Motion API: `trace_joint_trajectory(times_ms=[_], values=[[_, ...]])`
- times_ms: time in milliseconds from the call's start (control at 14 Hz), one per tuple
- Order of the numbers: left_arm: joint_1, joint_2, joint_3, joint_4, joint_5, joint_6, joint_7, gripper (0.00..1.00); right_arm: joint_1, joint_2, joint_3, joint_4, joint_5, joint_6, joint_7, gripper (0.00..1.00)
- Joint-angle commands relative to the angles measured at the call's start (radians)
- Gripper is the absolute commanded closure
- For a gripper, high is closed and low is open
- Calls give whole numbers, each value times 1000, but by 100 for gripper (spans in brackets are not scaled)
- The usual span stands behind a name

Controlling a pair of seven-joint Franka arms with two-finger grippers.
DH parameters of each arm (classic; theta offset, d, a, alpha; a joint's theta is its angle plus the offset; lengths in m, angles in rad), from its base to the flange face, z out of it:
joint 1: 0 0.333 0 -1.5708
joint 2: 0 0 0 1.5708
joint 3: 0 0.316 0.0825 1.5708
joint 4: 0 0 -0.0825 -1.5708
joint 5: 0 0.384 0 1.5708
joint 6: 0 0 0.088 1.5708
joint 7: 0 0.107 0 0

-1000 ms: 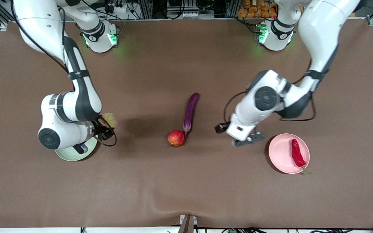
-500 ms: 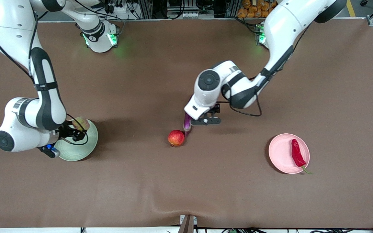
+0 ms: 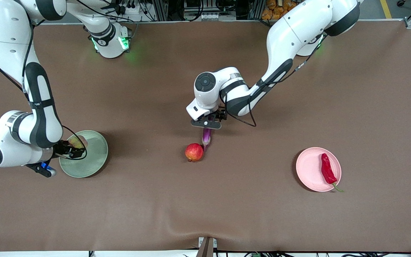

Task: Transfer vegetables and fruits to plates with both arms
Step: 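Grasp the eggplant with the left gripper while the right gripper reaches the apple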

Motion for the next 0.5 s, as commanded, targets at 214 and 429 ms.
trace_joint_trajectory(times_ms=[214,429], values=[[-10,28,13,14,16,2,-16,100,-3,-19,33,13,6,-119,13,0],[-4,19,13,12,16,-10,-34,100,62,-31,36,85,131,-211,220,0]])
